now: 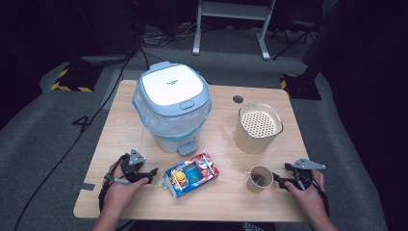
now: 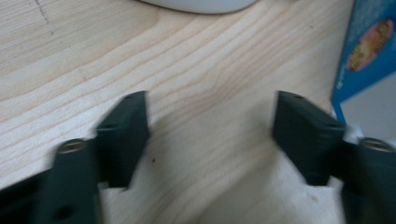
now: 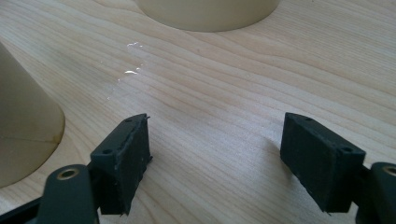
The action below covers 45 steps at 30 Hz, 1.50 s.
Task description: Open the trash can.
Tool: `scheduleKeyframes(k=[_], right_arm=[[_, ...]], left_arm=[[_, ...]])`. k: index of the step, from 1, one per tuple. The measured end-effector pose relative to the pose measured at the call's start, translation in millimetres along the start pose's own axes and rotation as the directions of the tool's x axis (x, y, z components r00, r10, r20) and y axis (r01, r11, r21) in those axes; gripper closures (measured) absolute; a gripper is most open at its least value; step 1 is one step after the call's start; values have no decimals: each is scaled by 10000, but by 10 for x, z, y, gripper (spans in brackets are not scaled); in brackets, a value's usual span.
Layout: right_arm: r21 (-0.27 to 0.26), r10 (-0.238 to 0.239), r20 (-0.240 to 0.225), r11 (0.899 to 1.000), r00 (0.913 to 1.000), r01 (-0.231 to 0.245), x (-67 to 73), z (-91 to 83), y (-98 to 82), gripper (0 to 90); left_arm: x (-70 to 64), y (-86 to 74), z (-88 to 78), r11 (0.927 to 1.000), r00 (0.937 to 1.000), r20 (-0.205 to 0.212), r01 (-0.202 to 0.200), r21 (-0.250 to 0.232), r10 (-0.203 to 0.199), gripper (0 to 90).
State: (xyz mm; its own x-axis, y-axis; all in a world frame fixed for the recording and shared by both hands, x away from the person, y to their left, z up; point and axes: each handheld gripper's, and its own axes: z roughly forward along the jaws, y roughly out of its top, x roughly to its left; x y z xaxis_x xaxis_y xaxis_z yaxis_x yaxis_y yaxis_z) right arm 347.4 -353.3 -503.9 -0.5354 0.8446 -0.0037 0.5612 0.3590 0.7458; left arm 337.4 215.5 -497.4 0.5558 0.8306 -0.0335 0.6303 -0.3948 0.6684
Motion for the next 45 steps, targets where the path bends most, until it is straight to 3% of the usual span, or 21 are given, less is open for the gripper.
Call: scheduleKeyframes(k=[2, 6, 9, 14, 16, 22, 27, 31, 33, 34, 35, 36, 38, 41, 45], right_arm=[[-9, 17, 9, 10000, 10000, -17, -1, 5, 5, 245], [-5, -2, -10, 10000, 10000, 2, -9, 18, 16, 245], [-2, -16, -27, 10000, 10000, 16, -11, 18, 16, 245], [-2, -12, -26, 10000, 10000, 12, -12, 18, 16, 245], [-4, -13, -26, 10000, 10000, 13, -12, 18, 16, 245], [-8, -13, -27, 10000, 10000, 13, -12, 19, 16, 245], [-7, -13, -24, 10000, 10000, 13, -11, 18, 16, 245], [-8, -12, 3, 10000, 10000, 12, -9, 18, 15, 246], [-15, -12, 9, 10000, 10000, 13, -9, 19, 15, 245], [-15, -12, 9, 10000, 10000, 13, -9, 19, 15, 245], [-15, -7, 14, 10000, 10000, 7, -8, 19, 15, 245], [-16, 14, 50, 10000, 10000, -14, -4, 18, 14, 245], [-12, 23, 64, 10000, 10000, -23, -3, 17, 14, 246], [-14, 47, 114, 10000, 9999, -47, 3, 15, 13, 247], [-29, 76, 174, 10000, 9998, -76, 9, 14, 11, 247]], left_arm=[[5, 22, -62, 9990, 9995, -50, 325, 295, -324, 379], [28, 58, -190, 9988, 9983, 337, 477, -94, -474, 455], [43, 78, -314, 9987, 9983, 460, 372, -339, -356, 465], [42, 125, -523, 9969, 9944, 1054, 93, -784, -10, 484], [38, 162, -603, 9958, 9900, 1376, -171, -905, 295, 494], [22, 320, -863, 9894, 9821, 1659, -685, -1281, 895, 559], [9, 478, -1036, 9831, 9699, 2249, -542, -1751, 935, 601], [10, 629, -1141, 9762, 9633, 2465, -538, -2102, 1062, 653], [10, 714, -1178, 9684, 9578, 2532, -743, -2382, 1358, 692], [10, 714, -1178, 9684, 9578, 2532, -743, -2382, 1358, 710], [1, 769, -1203, 9645, 9520, 2628, -903, -2481, 1568, 710], [-10, 850, -1240, 9517, 9415, 2573, -1464, -2699, 2178, 770], [-34, 934, -1282, 9395, 9311, 2592, -1771, -2932, 2564, 826], [-44, 1052, -1329, 9252, 9165, 2909, -1695, -3395, 2746, 894], [-52, 1201, -1345, 9182, 9078, 3093, -1635, -3609, 2833, 900]])
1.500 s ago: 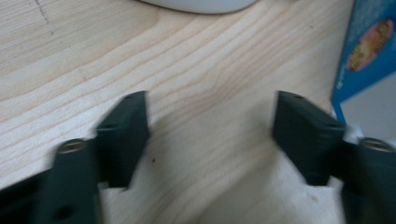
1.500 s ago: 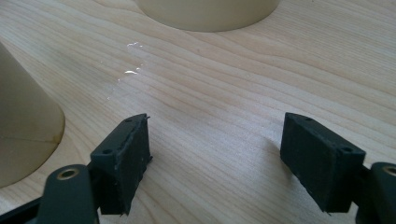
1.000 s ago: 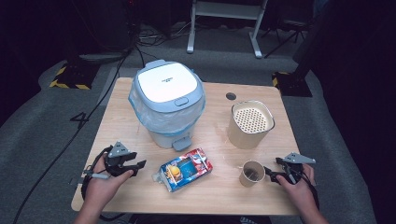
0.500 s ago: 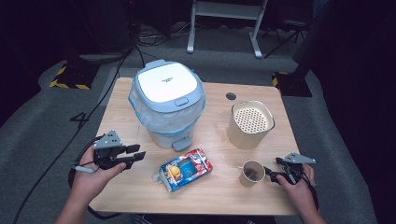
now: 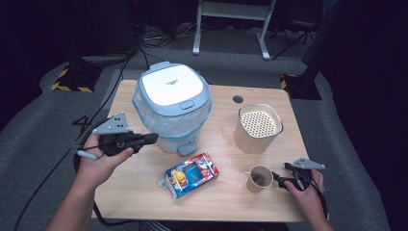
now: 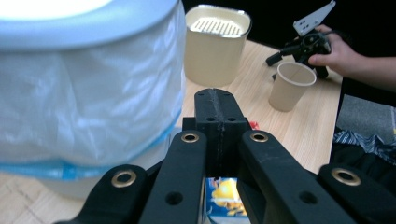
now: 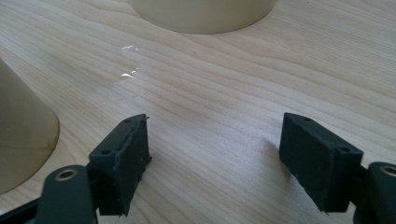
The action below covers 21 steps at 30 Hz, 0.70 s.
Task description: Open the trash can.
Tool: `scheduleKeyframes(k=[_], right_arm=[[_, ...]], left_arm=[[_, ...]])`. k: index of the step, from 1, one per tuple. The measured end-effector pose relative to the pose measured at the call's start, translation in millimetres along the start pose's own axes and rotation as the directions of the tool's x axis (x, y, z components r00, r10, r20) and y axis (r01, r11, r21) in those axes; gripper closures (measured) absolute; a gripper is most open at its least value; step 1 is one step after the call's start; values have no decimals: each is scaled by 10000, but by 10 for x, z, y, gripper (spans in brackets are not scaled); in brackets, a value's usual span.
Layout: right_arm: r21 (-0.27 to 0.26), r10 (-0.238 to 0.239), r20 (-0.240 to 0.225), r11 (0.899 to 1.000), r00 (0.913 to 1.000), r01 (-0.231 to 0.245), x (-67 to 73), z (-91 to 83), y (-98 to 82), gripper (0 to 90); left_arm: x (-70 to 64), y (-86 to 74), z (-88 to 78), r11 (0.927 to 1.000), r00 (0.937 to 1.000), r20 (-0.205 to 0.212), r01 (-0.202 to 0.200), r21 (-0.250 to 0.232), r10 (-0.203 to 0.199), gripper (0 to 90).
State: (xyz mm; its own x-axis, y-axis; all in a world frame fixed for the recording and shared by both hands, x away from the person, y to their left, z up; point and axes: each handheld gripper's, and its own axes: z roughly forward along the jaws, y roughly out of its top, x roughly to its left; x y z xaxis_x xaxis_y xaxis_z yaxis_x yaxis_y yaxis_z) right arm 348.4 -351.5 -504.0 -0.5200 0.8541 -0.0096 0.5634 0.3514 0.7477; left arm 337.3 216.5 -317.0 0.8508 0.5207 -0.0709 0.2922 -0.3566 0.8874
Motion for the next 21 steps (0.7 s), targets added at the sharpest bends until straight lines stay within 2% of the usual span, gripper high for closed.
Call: scheduleKeyframes(k=[4, 8, 14, 16, 21], right_arm=[[-13, 34, 50, 10000, 10000, -34, 5, -1, -2, 247], [-12, 37, 51, 10000, 10000, -37, 6, -1, -2, 248], [0, 125, 125, 9999, 9998, -125, 16, -5, -4, 248], [-2, 124, 125, 9999, 9998, -124, 16, -5, -4, 248], [3, 125, 125, 9999, 9998, -125, 16, -5, -3, 248]], left_arm=[[22, 140, 43, 9997, 9997, 259, -23, -224, 29, 900], [31, 283, 74, 9975, 9994, 353, 65, -702, -40, 900], [8, 448, 177, 9902, 9999, -131, 59, -1392, -78, 900], [14, 491, 223, 9876, 9997, -141, 160, -1563, -185, 900], [60, 598, 374, 9881, 9990, -296, 298, -1510, -346, 900]])
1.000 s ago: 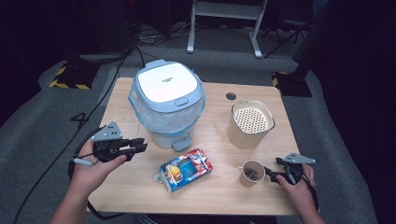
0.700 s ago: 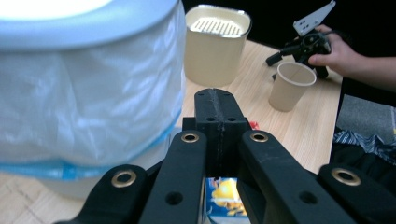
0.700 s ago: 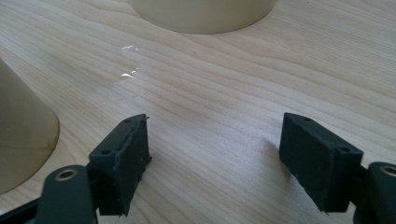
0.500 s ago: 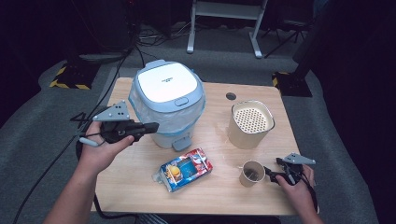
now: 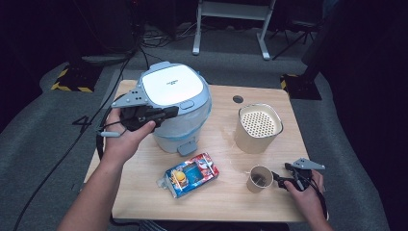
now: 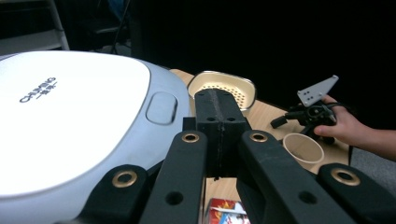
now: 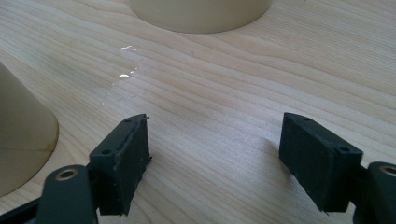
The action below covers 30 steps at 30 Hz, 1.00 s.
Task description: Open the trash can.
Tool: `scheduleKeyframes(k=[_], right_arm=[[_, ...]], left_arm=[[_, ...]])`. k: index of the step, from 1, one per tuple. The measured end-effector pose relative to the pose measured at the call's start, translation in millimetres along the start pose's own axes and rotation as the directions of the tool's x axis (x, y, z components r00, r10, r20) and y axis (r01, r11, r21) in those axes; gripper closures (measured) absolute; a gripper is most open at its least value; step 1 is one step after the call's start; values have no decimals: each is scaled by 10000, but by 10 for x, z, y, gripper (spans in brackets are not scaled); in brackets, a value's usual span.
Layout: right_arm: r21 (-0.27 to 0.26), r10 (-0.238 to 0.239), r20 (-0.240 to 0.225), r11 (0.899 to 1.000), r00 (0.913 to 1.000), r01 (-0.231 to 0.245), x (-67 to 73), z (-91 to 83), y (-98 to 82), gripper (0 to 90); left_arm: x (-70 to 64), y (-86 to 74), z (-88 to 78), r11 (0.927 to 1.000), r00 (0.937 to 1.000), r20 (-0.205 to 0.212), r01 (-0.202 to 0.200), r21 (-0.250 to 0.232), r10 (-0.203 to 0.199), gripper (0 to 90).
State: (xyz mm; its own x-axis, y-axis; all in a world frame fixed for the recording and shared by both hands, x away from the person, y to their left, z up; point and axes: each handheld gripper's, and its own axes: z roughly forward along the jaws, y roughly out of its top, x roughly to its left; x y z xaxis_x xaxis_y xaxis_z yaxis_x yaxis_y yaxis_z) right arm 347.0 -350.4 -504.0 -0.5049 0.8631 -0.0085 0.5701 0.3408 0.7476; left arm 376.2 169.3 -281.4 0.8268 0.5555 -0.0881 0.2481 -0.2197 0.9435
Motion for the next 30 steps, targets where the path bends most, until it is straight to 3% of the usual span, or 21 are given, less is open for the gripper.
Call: scheduleKeyframes(k=[3, 6, 13, 17, 25, 28, 29, 30], right_arm=[[-1, -1, 0, 10000, 10000, 1, 0, 0, 0, 248], [-2, -1, 0, 10000, 10000, 1, 0, 0, 0, 248], [-2, 0, 0, 10000, 10000, 0, 0, 0, 0, 248], [-5, -4, 0, 10000, 10000, 4, 0, 0, 0, 248], [-7, -3, 4, 10000, 10000, 3, 0, 1, 0, 248], [-13, -1, 3, 10000, 10000, 1, 1, 1, -1, 248], [-12, -1, 4, 10000, 10000, 1, 1, 1, -1, 248], [-12, -2, 5, 10000, 10000, 2, 1, 1, -1, 248]], left_arm=[[-3, 56, 106, 9995, 9990, -386, -212, 231, 221, 900], [-21, 91, 229, 9960, 9946, -878, -490, 751, 555, 900], [13, 126, 402, 9937, 9939, -1011, -333, 1069, 442, 900], [59, 136, 457, 9905, 9892, -1405, -235, 1358, 428, 900], [72, 132, 484, 9911, 9902, -1357, -151, 1324, 333, 900], [48, 142, 497, 9884, 9888, -1404, -295, 1487, 506, 900], [14, 143, 521, 9834, 9873, -1342, -619, 1704, 854, 900], [-6, 141, 533, 9836, 9877, -1313, -624, 1691, 853, 900]])
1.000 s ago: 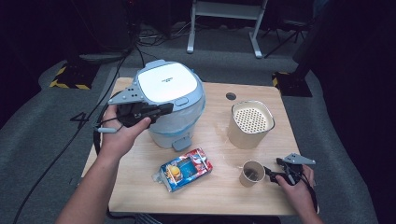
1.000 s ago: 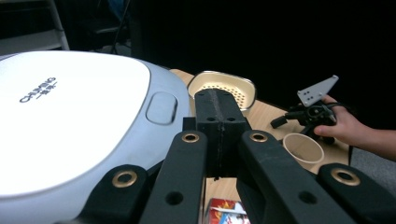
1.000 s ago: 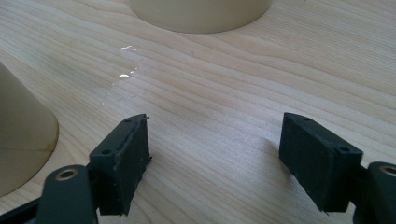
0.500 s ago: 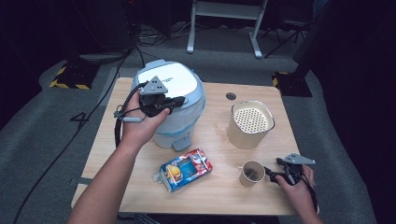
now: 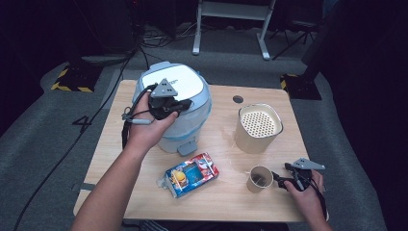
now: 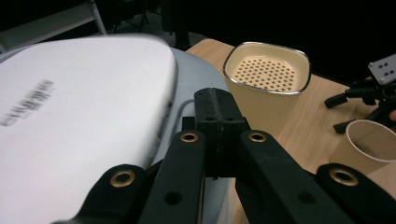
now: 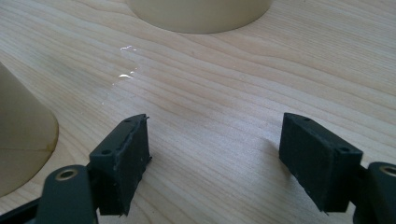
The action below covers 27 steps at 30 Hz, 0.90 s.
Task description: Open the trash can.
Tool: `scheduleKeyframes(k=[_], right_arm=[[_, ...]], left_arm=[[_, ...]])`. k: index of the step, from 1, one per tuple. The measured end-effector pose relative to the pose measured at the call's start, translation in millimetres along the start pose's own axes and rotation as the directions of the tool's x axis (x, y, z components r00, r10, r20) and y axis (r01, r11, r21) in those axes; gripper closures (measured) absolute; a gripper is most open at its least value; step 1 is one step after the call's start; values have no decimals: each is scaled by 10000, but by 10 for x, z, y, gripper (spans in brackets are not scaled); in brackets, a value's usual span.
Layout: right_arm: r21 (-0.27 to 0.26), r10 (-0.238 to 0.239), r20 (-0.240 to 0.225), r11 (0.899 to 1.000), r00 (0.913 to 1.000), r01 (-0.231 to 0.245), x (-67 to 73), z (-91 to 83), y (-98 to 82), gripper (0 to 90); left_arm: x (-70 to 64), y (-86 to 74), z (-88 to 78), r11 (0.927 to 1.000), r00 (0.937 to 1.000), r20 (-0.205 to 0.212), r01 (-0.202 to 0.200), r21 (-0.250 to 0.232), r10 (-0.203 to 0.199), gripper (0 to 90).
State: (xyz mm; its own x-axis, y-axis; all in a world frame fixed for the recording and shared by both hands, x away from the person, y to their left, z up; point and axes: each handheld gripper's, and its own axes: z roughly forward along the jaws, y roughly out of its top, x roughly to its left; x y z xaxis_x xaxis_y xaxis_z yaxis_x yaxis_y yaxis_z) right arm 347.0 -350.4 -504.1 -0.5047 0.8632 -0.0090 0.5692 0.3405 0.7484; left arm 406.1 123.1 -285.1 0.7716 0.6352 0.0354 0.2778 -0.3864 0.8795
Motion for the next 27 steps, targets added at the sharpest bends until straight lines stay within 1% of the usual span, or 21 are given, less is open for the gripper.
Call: scheduleKeyframes(k=[3, 5, 6, 7, 8, 9, 10, 12, 15, 17, 19, 20, 22, 23, 25, 27], right_arm=[[-1, 1, -5, 10000, 10000, -1, 0, 0, 0, 248], [-1, -6, 2, 10000, 10000, 6, 2, 0, 0, 249], [-6, -14, 5, 10000, 10000, 14, 2, -1, 0, 249], [-7, -15, 7, 10000, 10000, 15, 3, -1, 0, 249], [-7, -13, 4, 10000, 10000, 13, 2, -1, 0, 249], [-8, -15, 3, 10000, 10000, 15, 2, 0, 0, 249], [-3, -4, -1, 10000, 10000, 4, 1, -1, 0, 249], [0, 1, -11, 10000, 10000, -1, -1, 0, 0, 248], [0, -23, -9, 10000, 10000, 23, -3, 3, 3, 248], [9, -19, -21, 10000, 10000, 19, -2, 8, 8, 248], [3, -8, -16, 10000, 10000, 8, 0, 10, 9, 247], [2, -10, -15, 10000, 10000, 10, 0, 10, 9, 248], [-3, -17, -11, 10000, 10000, 17, 1, 10, 9, 248], [0, -13, -9, 10000, 10000, 13, 1, 10, 9, 248], [1, -12, -15, 10000, 10000, 12, 0, 10, 9, 248], [0, -13, -14, 10000, 10000, 13, 0, 10, 9, 248]], left_arm=[[-30, 14, 3, 10000, 9999, -143, -25, 93, 27, 900], [-43, 12, 17, 9998, 9999, -22, 115, 149, -115, 900], [-47, 11, 16, 9998, 10000, -19, 91, 159, -91, 900], [-58, 8, 15, 9999, 9999, 85, 77, 155, -79, 900], [-65, 1, 10, 10000, 9996, 257, 64, -55, -63, 900], [-65, -4, -6, 9996, 9991, 392, 144, -259, -134, 897], [-69, -8, -23, 9985, 9980, 583, 267, -472, -239, 848], [-89, -12, -64, 9956, 9936, 1092, 390, -856, -296, 750], [-123, -30, -153, 9943, 9906, 1344, 398, -988, -263, 628], [-140, -61, -214, 9955, 9882, 1528, 274, -910, -132, 554], [-178, -101, -250, 9976, 9859, 1648, -188, -672, 297, 462], [-199, -130, -262, 9974, 9845, 1687, -369, -624, 470, 442], [-225, -193, -278, 9979, 9831, 1749, -479, -431, 548, 413], [-231, -224, -283, 9980, 9832, 1734, -519, -362, 574, 412], [-236, -280, -296, 9982, 9860, 1572, -516, -291, 556, 417], [-230, -340, -306, 9984, 9866, 1550, -460, -331, 506, 431]])
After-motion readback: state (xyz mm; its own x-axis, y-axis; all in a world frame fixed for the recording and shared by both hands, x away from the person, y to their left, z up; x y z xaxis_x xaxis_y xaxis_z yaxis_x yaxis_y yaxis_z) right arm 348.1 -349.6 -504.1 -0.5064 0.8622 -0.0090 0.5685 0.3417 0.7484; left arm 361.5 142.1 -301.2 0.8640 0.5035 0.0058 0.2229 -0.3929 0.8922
